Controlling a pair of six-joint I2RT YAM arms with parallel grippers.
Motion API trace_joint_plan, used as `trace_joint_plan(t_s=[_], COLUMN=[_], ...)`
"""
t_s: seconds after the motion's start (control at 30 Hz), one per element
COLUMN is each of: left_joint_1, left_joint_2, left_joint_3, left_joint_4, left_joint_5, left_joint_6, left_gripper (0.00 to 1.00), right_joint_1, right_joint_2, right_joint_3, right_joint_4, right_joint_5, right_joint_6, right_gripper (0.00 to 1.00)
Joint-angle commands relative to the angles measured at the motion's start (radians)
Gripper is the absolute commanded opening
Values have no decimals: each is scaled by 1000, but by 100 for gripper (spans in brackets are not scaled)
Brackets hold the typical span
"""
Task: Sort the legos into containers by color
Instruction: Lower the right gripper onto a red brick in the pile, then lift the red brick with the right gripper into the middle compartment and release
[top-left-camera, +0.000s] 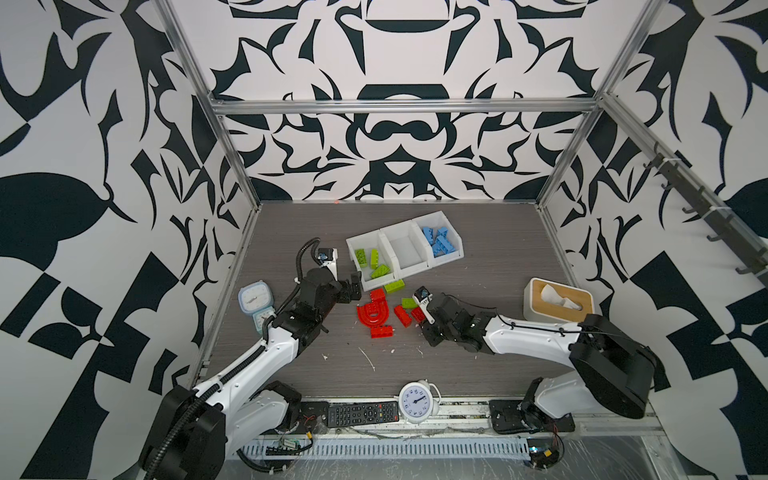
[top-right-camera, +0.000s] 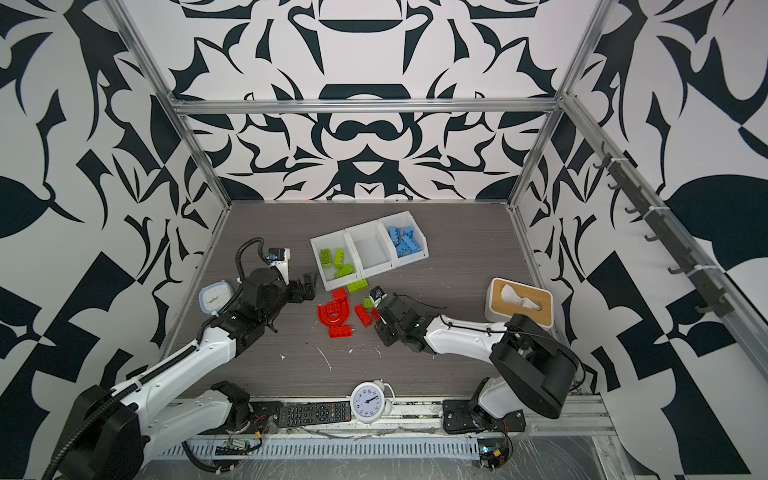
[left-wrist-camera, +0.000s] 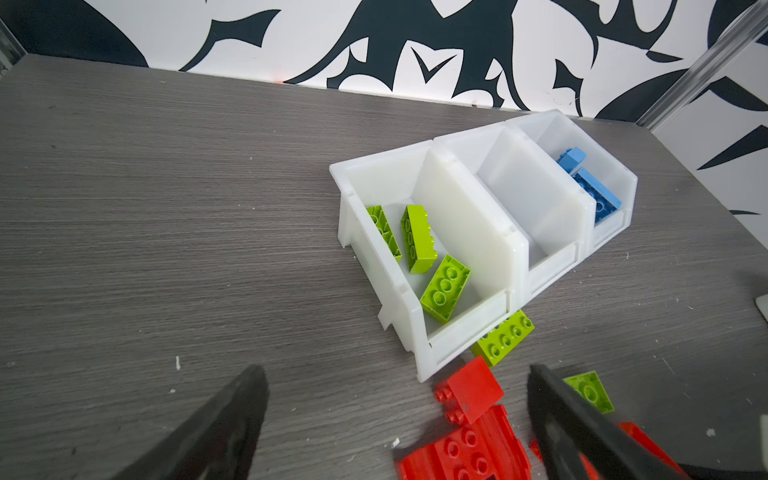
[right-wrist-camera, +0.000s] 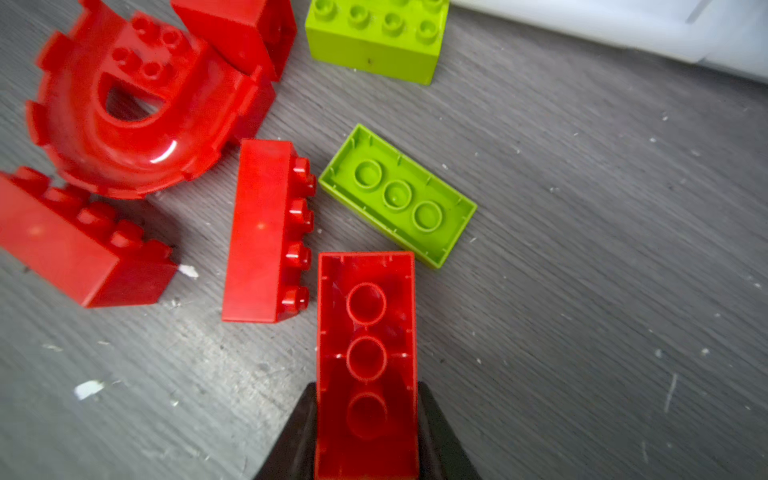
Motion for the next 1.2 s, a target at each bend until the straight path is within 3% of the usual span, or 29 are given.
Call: trace_joint_plan(t_s=[0.0, 0.23, 0.33, 0.77, 1.17], left_joint_1=[5, 5, 5, 5, 5], left_joint_2=[0, -2, -5, -18, 7], left_joint_3=[-16, -14, -15, -29, -18], left_joint_4=[12, 8, 12, 22, 14], left_joint_5=[-6, -3, -3, -9, -18], left_joint_6=[4, 5, 4, -1, 4], left_gripper=[100, 100, 100, 100, 100], right_joint_1=[5, -14, -81, -337, -383], right_joint_2=[-75, -177, -163, 200, 461], right_joint_3=[-3, 124, 201, 602, 827], right_joint_4=[-46, -191, -168, -140, -179], right_joint_5=[-11, -7, -88, -300, -377], right_joint_6=[42, -25, -61, -196, -219], right_gripper=[22, 21, 20, 22, 22])
